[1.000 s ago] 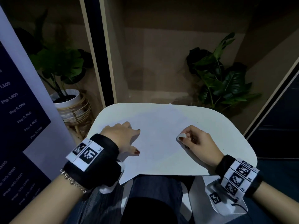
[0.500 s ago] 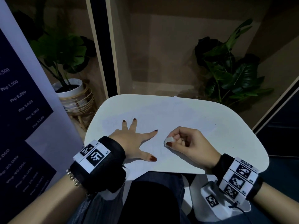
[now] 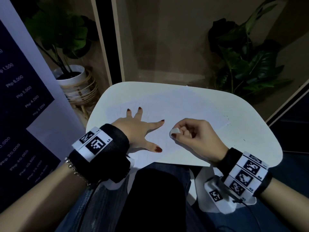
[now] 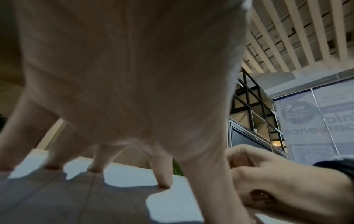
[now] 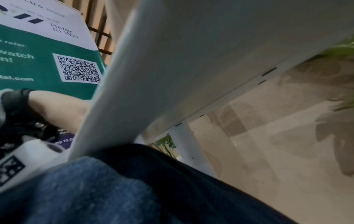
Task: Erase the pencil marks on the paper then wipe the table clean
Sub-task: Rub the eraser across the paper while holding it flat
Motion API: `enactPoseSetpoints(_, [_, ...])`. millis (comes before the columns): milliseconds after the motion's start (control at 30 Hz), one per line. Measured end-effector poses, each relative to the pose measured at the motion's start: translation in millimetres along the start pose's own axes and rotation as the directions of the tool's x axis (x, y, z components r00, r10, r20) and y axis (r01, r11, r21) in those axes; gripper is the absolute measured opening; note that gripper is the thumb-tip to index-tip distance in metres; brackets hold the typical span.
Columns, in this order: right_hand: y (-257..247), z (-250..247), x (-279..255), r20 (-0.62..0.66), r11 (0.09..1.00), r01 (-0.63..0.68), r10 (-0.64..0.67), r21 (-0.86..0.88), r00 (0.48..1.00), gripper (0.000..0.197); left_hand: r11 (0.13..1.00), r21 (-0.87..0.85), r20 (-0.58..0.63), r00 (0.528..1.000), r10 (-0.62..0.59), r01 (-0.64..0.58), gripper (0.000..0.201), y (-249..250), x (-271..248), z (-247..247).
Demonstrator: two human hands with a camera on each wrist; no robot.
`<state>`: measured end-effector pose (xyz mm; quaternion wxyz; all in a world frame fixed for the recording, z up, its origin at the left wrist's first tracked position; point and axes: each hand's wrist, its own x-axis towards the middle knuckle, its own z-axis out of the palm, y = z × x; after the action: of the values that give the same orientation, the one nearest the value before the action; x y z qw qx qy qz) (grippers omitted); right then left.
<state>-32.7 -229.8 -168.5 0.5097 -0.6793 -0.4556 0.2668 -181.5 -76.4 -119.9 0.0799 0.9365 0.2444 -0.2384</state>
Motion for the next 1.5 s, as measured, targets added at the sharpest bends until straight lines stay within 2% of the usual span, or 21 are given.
enactPoseSetpoints(100, [-2, -5, -3, 0.177, 0.999, -0.038, 0.035, 0.012, 0.984, 0.004, 1.0, 0.003, -0.001, 1.0, 0.002, -0.002, 0.093, 0, -1, 1])
enactPoseSetpoints(133, [-2, -5, -4, 0.199, 0.999, -0.043, 0.039, 0.019, 0.979, 0.004, 1.0, 0.005, -0.004, 1.0, 0.003, -0.003, 0.093, 0, -1, 1])
enactPoseSetpoints(167, [-2, -5, -3, 0.179, 0.999, -0.038, 0.034, 0.02, 0.983, 0.004, 1.0, 0.009, -0.007, 1.0, 0.003, -0.003, 0.093, -1, -1, 1])
enactPoseSetpoints(300, [-1, 0, 0, -0.031, 1.0, 0.008, -0.007, 0.025, 0.999, 0.005, 1.0, 0.011, -0.004, 1.0, 0.004, -0.004, 0.092, -1, -2, 1])
enactPoseSetpoints(333, [-1, -1, 0, -0.01, 1.0, 0.009, -0.009, 0.007, 1.0, 0.006, 1.0, 0.007, -0.004, 1.0, 0.006, -0.006, 0.092, -1, -3, 1])
enactPoseSetpoints(433, [-3, -8, -3, 0.198, 0.999, -0.034, 0.033, 0.0, 0.98, 0.007, 1.0, -0.01, -0.002, 1.0, 0.014, -0.014, 0.092, -2, -3, 1])
enactPoseSetpoints(467, [-4, -9, -4, 0.223, 0.999, -0.046, 0.042, 0.012, 0.974, 0.007, 1.0, -0.013, -0.002, 1.0, 0.016, -0.016, 0.092, -3, -3, 1])
enactPoseSetpoints(600, [-2, -3, 0, 0.033, 0.999, -0.022, 0.021, 0.04, 0.999, 0.004, 1.0, -0.017, -0.002, 1.0, 0.017, -0.017, 0.092, -3, -1, 1])
enactPoseSetpoints(633, [-3, -2, 0, 0.02, 0.999, -0.022, 0.021, 0.047, 1.0, 0.004, 1.0, -0.019, -0.001, 1.0, 0.016, -0.016, 0.093, -3, -1, 2])
enactPoseSetpoints(667, [-3, -3, 1, 0.045, 0.999, -0.025, 0.024, 0.04, 0.999, 0.005, 1.0, -0.021, -0.001, 1.0, 0.015, -0.015, 0.093, -3, -1, 2])
enactPoseSetpoints(767, [-8, -10, -2, 0.229, 0.999, -0.043, 0.039, 0.011, 0.973, 0.007, 1.0, -0.023, 0.0, 1.0, 0.019, -0.019, 0.093, -4, -2, 2])
enactPoseSetpoints(800, [-8, -10, -3, 0.24, 0.999, -0.044, 0.042, 0.004, 0.97, 0.007, 1.0, -0.025, 0.0, 1.0, 0.019, -0.019, 0.093, -4, -2, 2])
enactPoseSetpoints(933, [-3, -4, -1, 0.008, 0.999, -0.039, 0.039, 0.033, 0.999, 0.01, 1.0, -0.018, -0.007, 1.0, 0.019, -0.019, 0.093, -5, 0, 3])
enactPoseSetpoints(967, [-4, -4, -2, -0.005, 0.998, -0.038, 0.038, 0.045, 0.999, 0.01, 1.0, -0.017, -0.008, 1.0, 0.019, -0.019, 0.093, -5, 0, 3])
enactPoseSetpoints(1000, [-5, -5, -2, 0.023, 0.999, -0.035, 0.034, 0.031, 0.999, 0.01, 1.0, -0.016, -0.01, 1.0, 0.02, -0.02, 0.093, -5, 0, 3])
enactPoseSetpoints(1100, [-7, -11, -5, 0.217, 0.999, -0.035, 0.037, -0.011, 0.975, 0.01, 1.0, -0.018, -0.01, 1.0, 0.023, -0.023, 0.094, -5, -2, 3])
enactPoseSetpoints(1167, [-6, -10, -5, 0.185, 0.999, -0.039, 0.039, 0.0, 0.982, 0.01, 1.0, -0.018, -0.013, 1.0, 0.023, -0.023, 0.094, -6, -2, 4])
enactPoseSetpoints(1267, [-4, -6, -4, 0.005, 0.999, -0.033, 0.033, 0.043, 0.999, 0.008, 1.0, -0.018, -0.018, 1.0, 0.021, -0.021, 0.094, -7, -2, 5])
enactPoseSetpoints(1300, [-4, -6, -4, 0.008, 0.999, -0.034, 0.033, 0.042, 0.999, 0.008, 1.0, -0.019, -0.019, 1.0, 0.021, -0.021, 0.094, -6, -2, 5])
enactPoseSetpoints(1433, [-8, -12, -6, 0.22, 0.999, -0.039, 0.04, -0.006, 0.975, 0.01, 0.999, -0.021, -0.016, 1.0, 0.025, -0.026, 0.094, -6, -4, 5])
enactPoseSetpoints(1500, [-6, -9, -5, 0.142, 0.999, -0.039, 0.039, -0.006, 0.989, 0.008, 0.999, -0.021, -0.016, 1.0, 0.024, -0.024, 0.094, -6, -4, 5])
